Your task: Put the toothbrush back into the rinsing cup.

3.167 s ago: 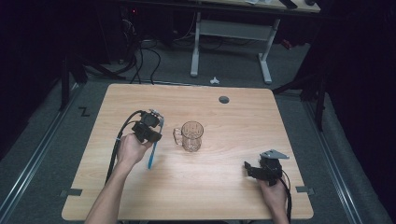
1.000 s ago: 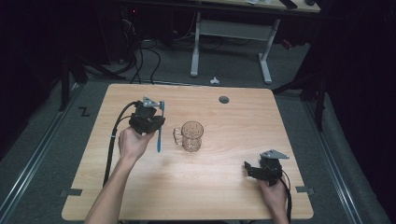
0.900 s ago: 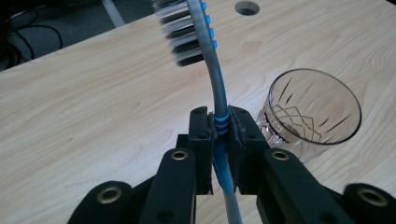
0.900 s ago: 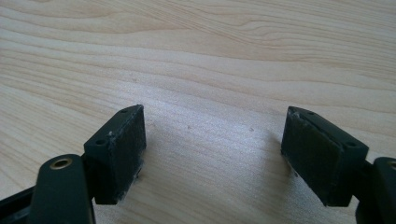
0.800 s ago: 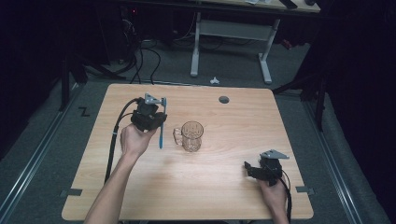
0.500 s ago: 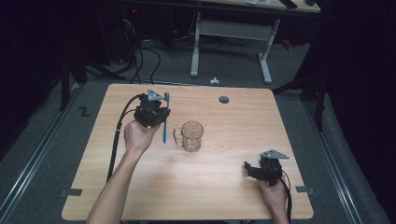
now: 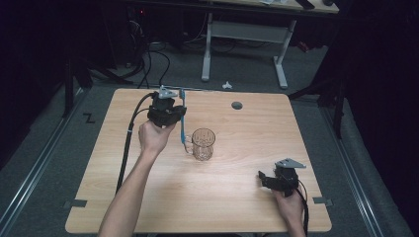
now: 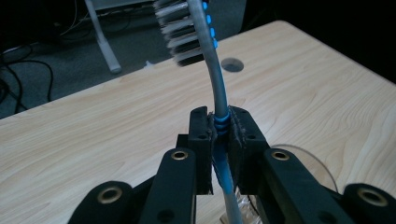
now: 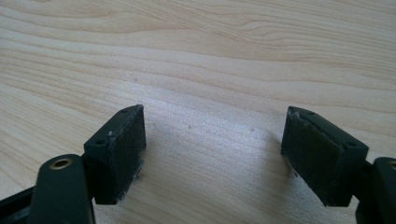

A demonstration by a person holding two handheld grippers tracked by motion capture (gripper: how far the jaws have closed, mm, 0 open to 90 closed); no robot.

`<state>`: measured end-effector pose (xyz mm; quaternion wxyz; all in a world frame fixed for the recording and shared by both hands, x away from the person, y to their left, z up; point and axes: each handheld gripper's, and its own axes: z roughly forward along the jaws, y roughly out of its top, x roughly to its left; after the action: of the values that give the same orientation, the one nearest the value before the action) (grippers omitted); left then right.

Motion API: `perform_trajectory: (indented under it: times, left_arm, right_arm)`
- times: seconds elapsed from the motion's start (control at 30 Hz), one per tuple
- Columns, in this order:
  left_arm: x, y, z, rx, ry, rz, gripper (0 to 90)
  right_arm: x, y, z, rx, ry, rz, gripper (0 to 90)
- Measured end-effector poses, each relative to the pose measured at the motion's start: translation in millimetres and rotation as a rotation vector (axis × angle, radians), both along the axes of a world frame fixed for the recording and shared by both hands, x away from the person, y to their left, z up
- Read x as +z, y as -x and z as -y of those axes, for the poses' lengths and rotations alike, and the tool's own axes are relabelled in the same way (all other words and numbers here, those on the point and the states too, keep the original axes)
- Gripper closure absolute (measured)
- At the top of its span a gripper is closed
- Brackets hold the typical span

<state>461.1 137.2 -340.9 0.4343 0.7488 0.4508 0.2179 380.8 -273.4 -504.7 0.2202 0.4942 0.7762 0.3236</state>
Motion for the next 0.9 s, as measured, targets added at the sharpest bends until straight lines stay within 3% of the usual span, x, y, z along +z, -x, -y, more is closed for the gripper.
perform_trajectory:
  times: [0.33, 0.9]
  left_arm:
    - [-3.0, -5.6, 0.3, 0.010, 0.042, 0.032, 80.6]
    - [-10.5, -6.7, 12.5, -0.014, 0.007, 0.037, 80.3]
  right_arm:
    - [0.0, 0.2, 0.0, 0.000, 0.000, 0.000, 22.1]
    - [0.0, 0.2, 0.0, 0.000, 0.000, 0.000, 22.1]
